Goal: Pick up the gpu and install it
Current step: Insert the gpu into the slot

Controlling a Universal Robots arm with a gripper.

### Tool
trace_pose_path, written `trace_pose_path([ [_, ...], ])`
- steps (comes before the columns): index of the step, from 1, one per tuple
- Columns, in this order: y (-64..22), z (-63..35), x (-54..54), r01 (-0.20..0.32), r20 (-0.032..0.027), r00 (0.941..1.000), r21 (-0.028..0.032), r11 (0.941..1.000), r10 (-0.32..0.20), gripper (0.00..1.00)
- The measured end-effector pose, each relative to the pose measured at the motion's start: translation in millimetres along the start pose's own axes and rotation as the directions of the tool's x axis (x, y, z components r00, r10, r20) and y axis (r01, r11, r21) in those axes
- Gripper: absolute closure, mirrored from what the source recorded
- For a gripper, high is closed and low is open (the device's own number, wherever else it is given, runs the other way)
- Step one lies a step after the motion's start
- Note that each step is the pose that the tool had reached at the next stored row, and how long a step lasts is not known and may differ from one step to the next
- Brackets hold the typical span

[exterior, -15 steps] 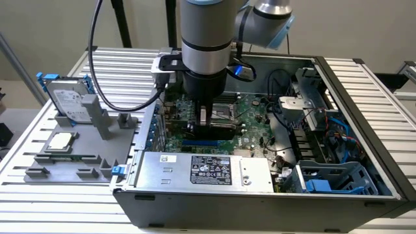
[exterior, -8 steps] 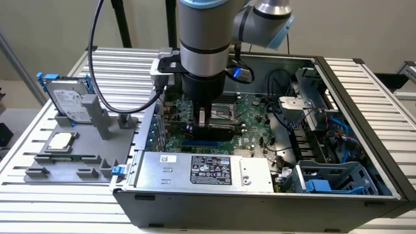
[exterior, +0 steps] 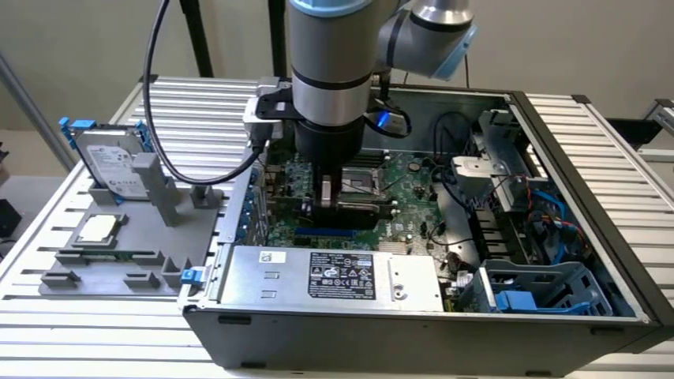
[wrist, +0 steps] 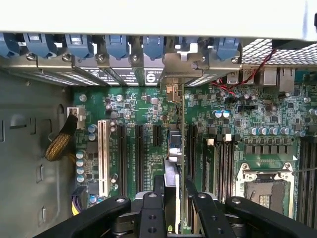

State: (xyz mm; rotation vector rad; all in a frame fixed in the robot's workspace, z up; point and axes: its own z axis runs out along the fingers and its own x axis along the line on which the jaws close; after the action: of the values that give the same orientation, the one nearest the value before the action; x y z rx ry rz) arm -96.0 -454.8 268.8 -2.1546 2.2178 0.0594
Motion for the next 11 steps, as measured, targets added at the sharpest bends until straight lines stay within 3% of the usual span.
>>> trace_pose_path([
  [11, 0.1, 4.5, -0.3, -0.003, -0.0004, 1.0000, -0.0036, 1.0000, 0.003, 1.00],
])
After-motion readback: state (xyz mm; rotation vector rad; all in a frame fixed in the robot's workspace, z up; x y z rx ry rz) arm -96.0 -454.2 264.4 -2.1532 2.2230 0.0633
